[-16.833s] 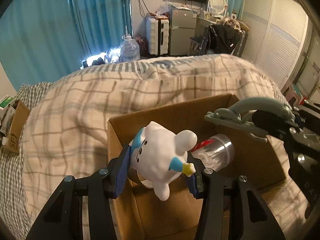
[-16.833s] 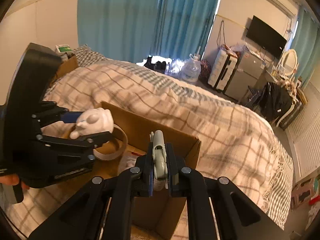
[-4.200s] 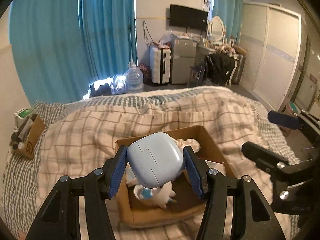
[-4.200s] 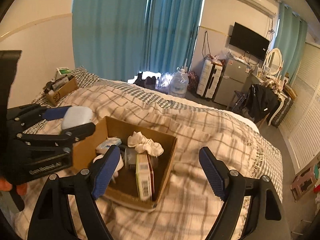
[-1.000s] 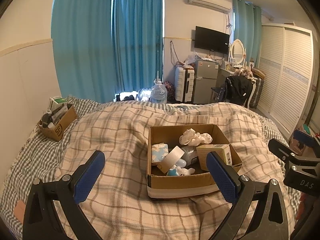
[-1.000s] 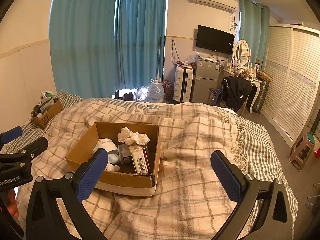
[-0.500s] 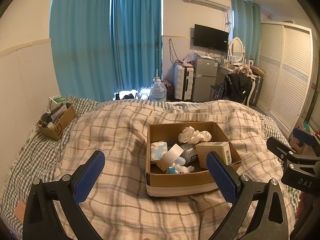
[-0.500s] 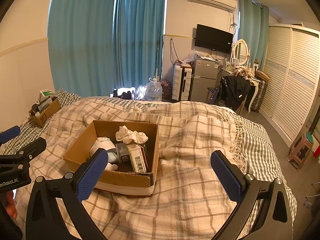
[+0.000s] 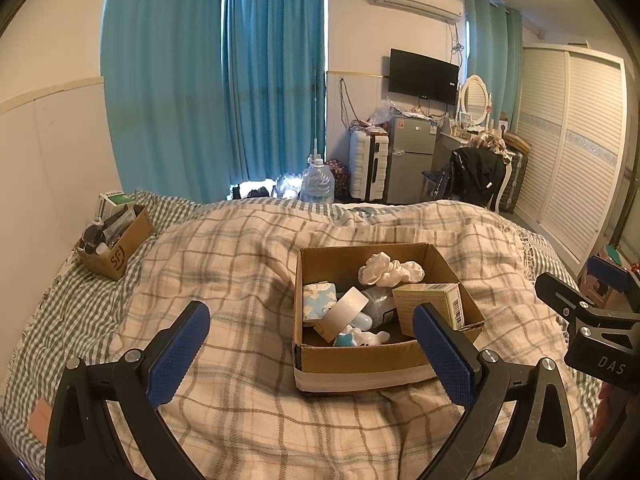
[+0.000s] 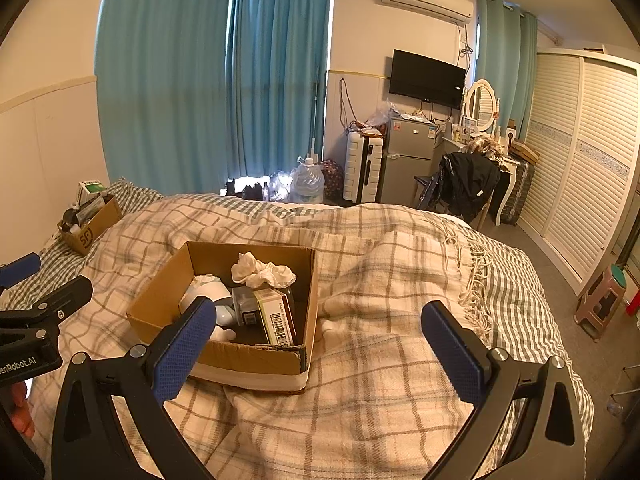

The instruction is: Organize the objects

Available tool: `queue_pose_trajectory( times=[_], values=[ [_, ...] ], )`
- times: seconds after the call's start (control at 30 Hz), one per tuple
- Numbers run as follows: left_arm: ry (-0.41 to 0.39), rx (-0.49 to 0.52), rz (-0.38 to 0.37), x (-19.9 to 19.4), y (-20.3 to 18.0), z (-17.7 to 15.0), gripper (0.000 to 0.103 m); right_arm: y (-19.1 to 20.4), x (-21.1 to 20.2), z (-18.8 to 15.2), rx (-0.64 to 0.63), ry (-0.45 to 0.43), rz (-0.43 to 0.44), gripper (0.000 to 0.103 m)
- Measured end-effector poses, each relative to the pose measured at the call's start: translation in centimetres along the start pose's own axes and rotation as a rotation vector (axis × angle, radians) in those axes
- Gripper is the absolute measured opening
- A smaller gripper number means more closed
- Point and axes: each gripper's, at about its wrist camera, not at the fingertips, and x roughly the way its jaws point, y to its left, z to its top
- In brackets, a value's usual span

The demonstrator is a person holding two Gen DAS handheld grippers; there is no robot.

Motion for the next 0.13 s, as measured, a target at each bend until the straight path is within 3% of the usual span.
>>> queue_pose_trajectory(
  times=[0.13],
  values=[
    [-0.012,-0.005,0.001,-0.12,0.05,0.00,0.103,0.00,-0.01,-0.03,0.000,0.001,0.001,0.102]
  ],
)
